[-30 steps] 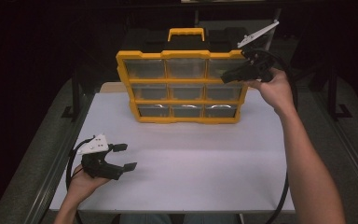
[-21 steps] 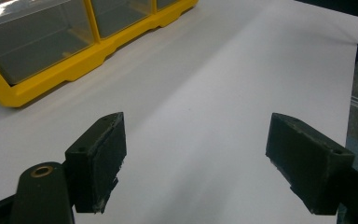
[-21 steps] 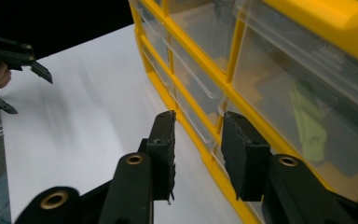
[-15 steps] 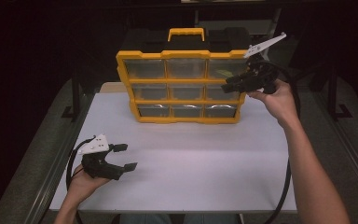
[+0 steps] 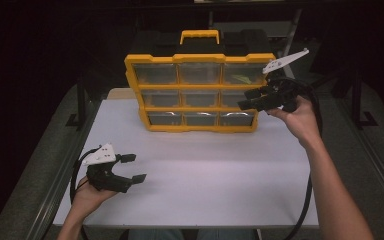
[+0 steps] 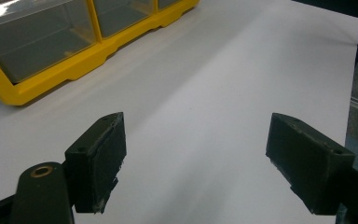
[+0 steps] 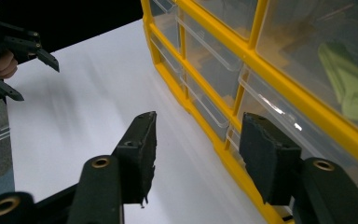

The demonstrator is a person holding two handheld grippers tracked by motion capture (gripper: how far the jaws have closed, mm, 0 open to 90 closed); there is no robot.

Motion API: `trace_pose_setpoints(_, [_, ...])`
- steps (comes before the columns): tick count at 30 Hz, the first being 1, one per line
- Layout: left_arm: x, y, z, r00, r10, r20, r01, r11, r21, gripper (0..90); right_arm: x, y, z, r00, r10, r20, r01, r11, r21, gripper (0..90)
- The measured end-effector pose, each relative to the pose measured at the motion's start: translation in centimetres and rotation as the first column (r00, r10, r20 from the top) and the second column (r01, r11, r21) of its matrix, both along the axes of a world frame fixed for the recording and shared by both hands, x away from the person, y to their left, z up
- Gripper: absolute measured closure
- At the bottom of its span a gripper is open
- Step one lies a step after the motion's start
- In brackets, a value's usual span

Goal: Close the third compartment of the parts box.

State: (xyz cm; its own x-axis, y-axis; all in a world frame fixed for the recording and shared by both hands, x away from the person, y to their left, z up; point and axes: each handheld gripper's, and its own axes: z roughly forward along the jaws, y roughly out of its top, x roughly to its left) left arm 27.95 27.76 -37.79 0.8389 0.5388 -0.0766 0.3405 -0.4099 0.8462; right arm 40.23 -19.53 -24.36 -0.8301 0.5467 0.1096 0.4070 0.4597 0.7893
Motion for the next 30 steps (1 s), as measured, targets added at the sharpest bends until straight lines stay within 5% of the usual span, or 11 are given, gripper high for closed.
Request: trace_pose_setpoints(30, [0.1,0.2,-0.1,0.9999,0.005,-0.013,-0.005,1.0,0.002,19.5,-2.4,-1.2,-4.3,0.9996,-0.029,-0.004,0.029,0.998,0.049,31.0])
